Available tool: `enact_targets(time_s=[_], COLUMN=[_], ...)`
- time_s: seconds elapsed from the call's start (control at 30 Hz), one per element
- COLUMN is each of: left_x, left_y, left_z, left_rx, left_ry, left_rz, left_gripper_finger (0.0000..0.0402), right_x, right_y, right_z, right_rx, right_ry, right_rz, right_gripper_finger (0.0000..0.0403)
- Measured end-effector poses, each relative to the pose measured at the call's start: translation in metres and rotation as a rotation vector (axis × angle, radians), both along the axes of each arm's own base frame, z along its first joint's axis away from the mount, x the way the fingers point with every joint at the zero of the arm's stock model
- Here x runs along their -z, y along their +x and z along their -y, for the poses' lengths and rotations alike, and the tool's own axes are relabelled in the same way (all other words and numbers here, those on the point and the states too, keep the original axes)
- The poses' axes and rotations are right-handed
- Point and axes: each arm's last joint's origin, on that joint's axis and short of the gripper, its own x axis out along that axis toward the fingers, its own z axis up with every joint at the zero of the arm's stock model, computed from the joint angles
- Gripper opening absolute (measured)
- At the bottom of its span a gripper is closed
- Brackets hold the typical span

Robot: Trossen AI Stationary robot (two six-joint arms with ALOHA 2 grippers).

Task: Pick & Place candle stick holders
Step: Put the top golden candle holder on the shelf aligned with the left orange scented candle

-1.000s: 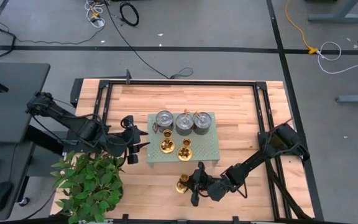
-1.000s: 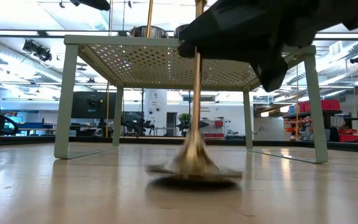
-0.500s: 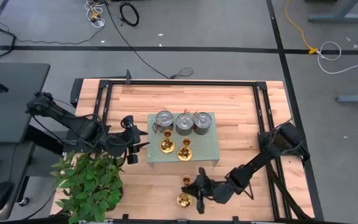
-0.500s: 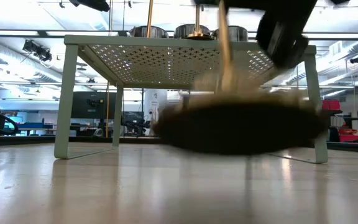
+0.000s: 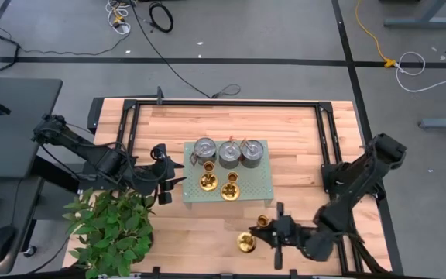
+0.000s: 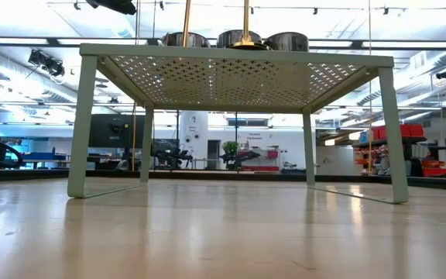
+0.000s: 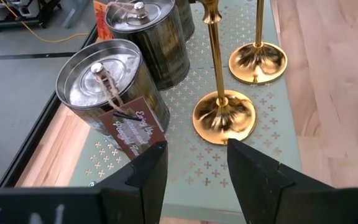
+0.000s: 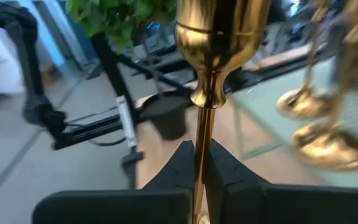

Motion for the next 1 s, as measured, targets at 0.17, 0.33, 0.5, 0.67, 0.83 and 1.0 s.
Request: enact_targets(time_s=[0.17, 0.33, 0.5, 0.67, 0.83, 1.0], left_x=[0.000, 0.000, 0.000, 0.000, 0.000, 0.000], left_y=[0.000, 0.000, 0.000, 0.000, 0.000, 0.000], left_z=[0.000, 0.000, 0.000, 0.000, 0.000, 0.000], left_rx=[-0.001, -0.001, -0.001, -0.001, -0.001, -0.001], left_ry=[-0.001, -0.001, -0.001, -0.001, -0.001, -0.001], left_rz=[0.002, 0.000, 0.001, 0.001, 0.001, 0.000], left_gripper_finger=[0.0170, 0.0170, 0.0170, 0.0170, 0.0170, 0.0170], right_x=[-0.037, -0.061, -0.070, -0.063, -0.059, -0.065], right_y=[-0.009, -0.009, -0.001, 0.012, 0.020, 0.018], right_z=[-0.006, -0.001, 0.010, 0.029, 0.044, 0.057], right_rx=[0.064, 0.132, 0.204, 0.227, 0.242, 0.273], right_ry=[-0.106, -0.198, -0.243, -0.255, -0.270, -0.275], right_rz=[-0.026, -0.080, -0.093, -0.167, -0.225, -0.243], right_gripper_finger=[0.0004, 0.0004, 0.0004, 0.0004, 0.0004, 0.0004])
